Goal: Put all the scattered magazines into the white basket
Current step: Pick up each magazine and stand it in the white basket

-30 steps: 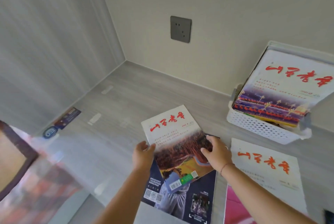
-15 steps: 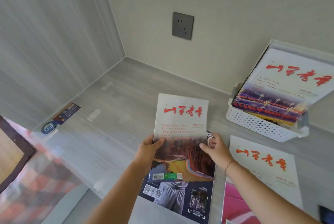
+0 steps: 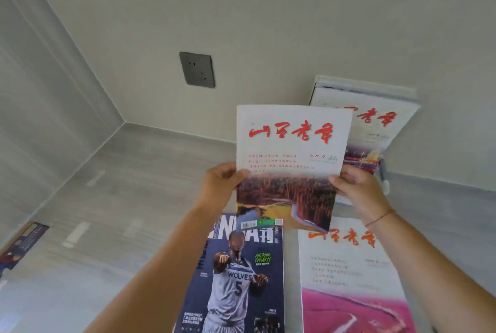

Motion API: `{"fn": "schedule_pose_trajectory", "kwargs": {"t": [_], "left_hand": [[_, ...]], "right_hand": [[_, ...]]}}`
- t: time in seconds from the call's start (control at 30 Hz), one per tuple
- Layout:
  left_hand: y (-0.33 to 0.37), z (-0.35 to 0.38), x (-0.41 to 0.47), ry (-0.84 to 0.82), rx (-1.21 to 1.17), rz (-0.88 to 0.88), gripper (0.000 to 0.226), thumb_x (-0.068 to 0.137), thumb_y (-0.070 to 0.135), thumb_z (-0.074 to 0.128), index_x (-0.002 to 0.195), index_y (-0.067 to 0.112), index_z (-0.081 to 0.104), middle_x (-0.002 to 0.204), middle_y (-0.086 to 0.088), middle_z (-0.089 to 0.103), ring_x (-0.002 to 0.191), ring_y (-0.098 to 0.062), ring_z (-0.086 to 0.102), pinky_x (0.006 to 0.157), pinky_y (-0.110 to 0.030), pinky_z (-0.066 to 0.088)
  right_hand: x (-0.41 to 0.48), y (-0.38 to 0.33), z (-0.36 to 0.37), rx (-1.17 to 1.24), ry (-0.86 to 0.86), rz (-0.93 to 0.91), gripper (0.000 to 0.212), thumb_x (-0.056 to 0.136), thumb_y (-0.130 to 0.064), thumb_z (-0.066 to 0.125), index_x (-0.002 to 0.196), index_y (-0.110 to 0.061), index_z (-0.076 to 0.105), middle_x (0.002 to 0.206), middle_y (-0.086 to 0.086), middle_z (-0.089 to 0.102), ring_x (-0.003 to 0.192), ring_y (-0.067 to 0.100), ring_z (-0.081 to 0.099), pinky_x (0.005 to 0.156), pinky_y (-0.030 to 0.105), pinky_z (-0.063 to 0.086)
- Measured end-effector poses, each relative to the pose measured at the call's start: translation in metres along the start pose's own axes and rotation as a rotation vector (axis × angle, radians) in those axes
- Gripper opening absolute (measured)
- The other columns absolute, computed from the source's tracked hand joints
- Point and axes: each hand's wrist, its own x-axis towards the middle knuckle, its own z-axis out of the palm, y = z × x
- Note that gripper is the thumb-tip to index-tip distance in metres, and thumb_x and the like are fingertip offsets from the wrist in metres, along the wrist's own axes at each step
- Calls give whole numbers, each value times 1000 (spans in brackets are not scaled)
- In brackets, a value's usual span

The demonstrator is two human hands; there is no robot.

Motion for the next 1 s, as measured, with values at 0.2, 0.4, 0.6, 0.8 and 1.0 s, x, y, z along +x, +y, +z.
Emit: {"fn": "schedule_pose_trajectory", "kwargs": {"t": [0.2, 0.4, 0.6, 0.8, 1.0], "left_hand": [[67, 81, 69, -73, 82, 189, 20, 82, 16, 68, 70, 32, 75, 71, 15, 74, 66, -8, 67, 72, -30, 58], [62, 131, 102, -118, 151, 218, 11, 84, 16, 65, 86, 15, 76, 80, -2, 75, 73, -22, 67, 76, -39, 57], [16, 147, 115, -87, 256, 77, 7, 78, 16, 71, 79, 20, 76, 75, 2, 75, 68, -17, 69, 68, -33, 58], [0, 152, 127, -5, 267, 12, 12, 72, 27, 78, 76, 18, 72, 75, 4, 73, 71, -22, 69, 65, -36, 58], [1, 156, 127, 7, 305, 59, 39, 76, 30, 74, 112, 20, 62, 98, 5, 69, 87, -15, 65, 77, -28, 53]], "right_hand": [[40, -45, -80, -53, 226, -155, 20, 83, -7, 64, 73, -24, 69, 73, -13, 74, 65, -1, 67, 61, 16, 55], [66, -29, -112, -101, 334, -146, 24, 81, -8, 64, 71, -29, 71, 75, -12, 72, 68, 5, 65, 70, 25, 57], [75, 19, -106, -195, 386, 1, 22, 81, -12, 65, 66, -28, 67, 74, -10, 70, 69, 4, 65, 58, 11, 47], [85, 31, -104, -270, 469, 25, 6, 82, -16, 66, 82, -22, 65, 80, -4, 68, 71, 1, 61, 57, 8, 42], [91, 28, -93, -286, 493, 118, 45, 85, -20, 63, 126, -13, 47, 110, 4, 62, 93, 21, 60, 87, 36, 47]]}}
